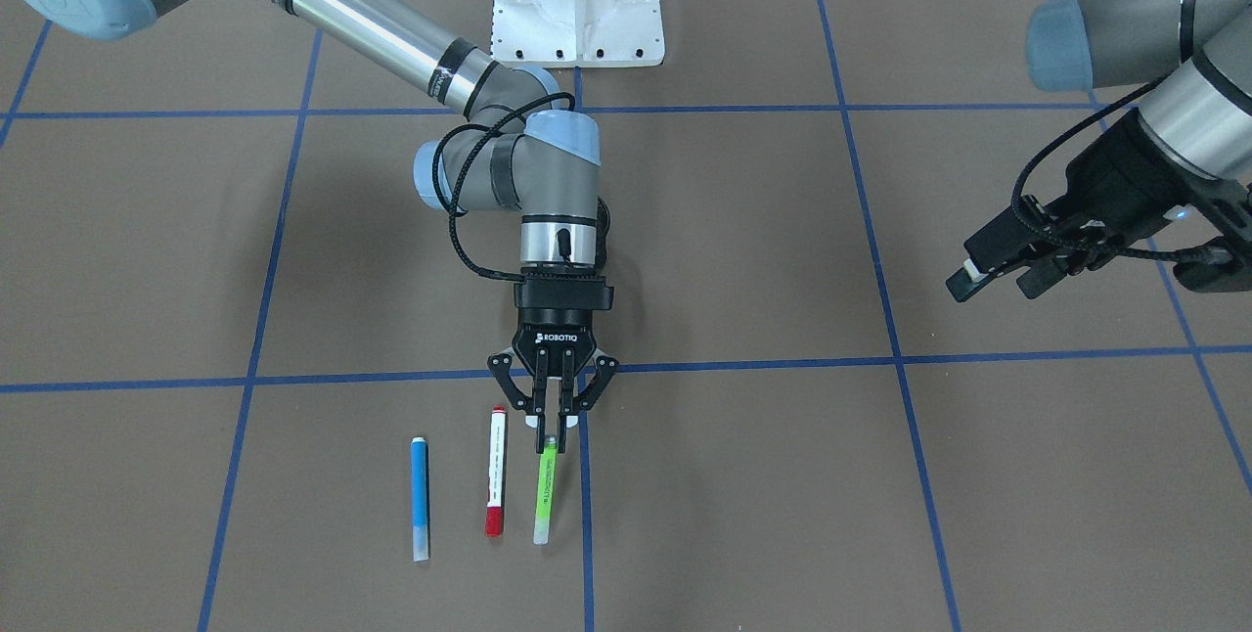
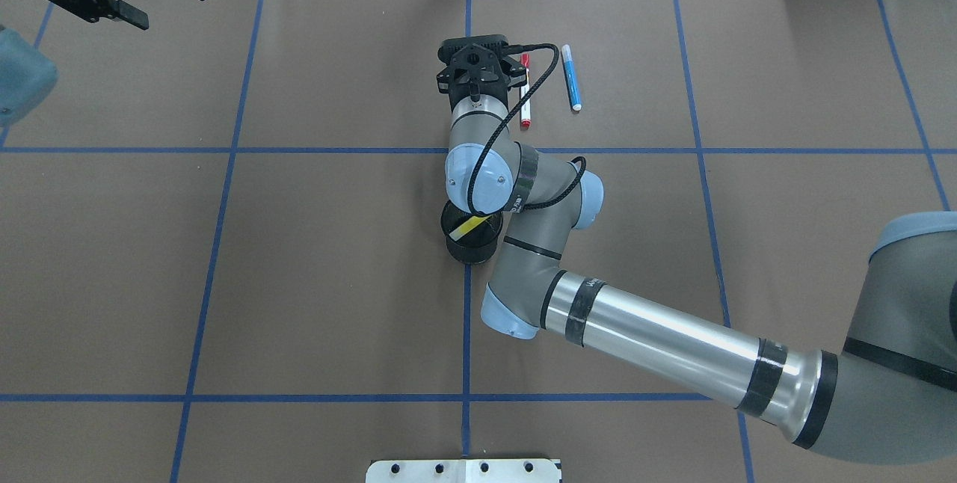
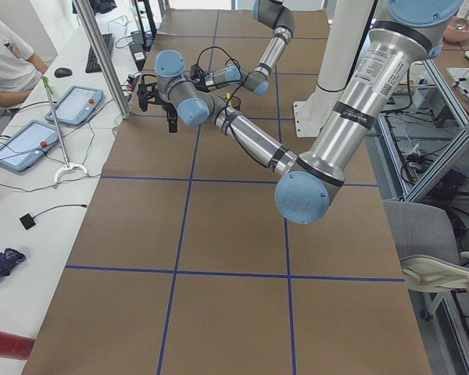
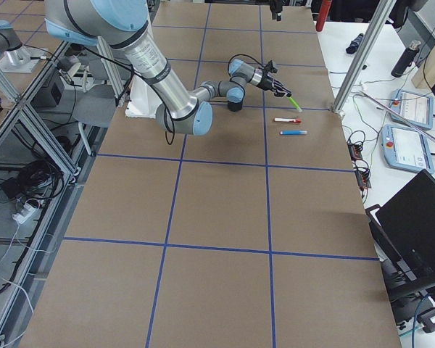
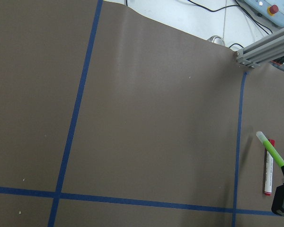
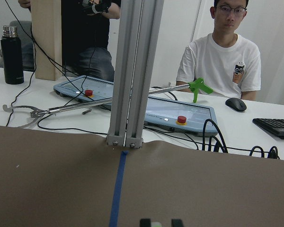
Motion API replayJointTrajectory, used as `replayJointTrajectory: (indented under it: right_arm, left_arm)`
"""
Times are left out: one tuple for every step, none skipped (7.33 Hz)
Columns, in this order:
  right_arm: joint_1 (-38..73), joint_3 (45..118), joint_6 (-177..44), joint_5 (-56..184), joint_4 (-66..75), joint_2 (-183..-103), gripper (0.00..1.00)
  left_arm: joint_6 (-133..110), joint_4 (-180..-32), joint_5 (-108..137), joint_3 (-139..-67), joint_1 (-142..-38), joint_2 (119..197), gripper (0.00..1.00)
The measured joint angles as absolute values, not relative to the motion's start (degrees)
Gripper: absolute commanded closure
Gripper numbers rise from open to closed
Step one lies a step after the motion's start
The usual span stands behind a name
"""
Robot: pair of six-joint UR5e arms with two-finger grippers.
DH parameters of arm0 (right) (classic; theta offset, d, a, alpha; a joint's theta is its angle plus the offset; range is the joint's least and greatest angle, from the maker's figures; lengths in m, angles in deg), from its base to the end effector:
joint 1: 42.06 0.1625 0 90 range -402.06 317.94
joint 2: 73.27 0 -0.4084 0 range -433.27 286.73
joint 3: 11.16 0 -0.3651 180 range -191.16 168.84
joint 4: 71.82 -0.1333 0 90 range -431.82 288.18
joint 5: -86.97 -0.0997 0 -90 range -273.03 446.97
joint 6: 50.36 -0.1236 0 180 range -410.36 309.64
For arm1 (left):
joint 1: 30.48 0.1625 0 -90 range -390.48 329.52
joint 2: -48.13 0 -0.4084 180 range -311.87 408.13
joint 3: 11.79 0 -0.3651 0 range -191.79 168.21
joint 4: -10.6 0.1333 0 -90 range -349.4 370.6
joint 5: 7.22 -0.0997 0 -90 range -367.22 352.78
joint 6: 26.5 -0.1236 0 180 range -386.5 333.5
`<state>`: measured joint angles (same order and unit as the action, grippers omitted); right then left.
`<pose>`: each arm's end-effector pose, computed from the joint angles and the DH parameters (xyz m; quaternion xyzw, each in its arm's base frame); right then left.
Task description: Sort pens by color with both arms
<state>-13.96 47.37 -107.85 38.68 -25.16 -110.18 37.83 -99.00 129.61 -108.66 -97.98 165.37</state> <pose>-0.5969 -0.5631 0.2220 0.5125 -0.2817 0.1607 0.7951 0.1960 -0.5860 0.2906 0.0575 0.5424 -0.1246 0.8288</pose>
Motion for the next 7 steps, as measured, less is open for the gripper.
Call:
replayJointTrajectory:
  right_arm:
    - [-13.8, 48.9, -106.4, 37.4, -27.1, -111.3, 0.0]
    - [-13.8, 50.9, -105.8, 36.3, -28.0, -112.3, 0.0]
    - [-13.7, 53.2, -105.8, 35.4, -28.4, -113.3, 0.0]
    - [-13.2, 55.8, -106.4, 33.6, -28.5, -114.1, 0.01]
    - [-12.2, 58.0, -108.7, 30.4, -28.5, -115.0, 0.0]
    - [-10.4, 60.7, -111.8, 25.5, -28.5, -117.1, 0.01]
    - [-7.7, 64.1, -113.7, 19.2, -28.4, -120.6, 0.0]
  left_arm:
    - [37.9, -99.0, 129.6, -108.9, -98.0, 165.4, 0.01]
    - [38.6, -98.9, 129.5, -109.2, -98.0, 165.4, 0.01]
    - [40.0, -98.9, 129.5, -109.4, -98.0, 165.5, 0.01]
    - [41.5, -98.8, 129.5, -109.7, -97.8, 165.7, 0.01]
    - [43.1, -98.8, 129.3, -110.0, -97.1, 165.9, 0.01]
    - [45.2, -98.7, 127.7, -110.7, -95.4, 166.0, 0.01]
    - [47.9, -98.5, 124.0, -111.9, -92.3, 166.1, 0.01]
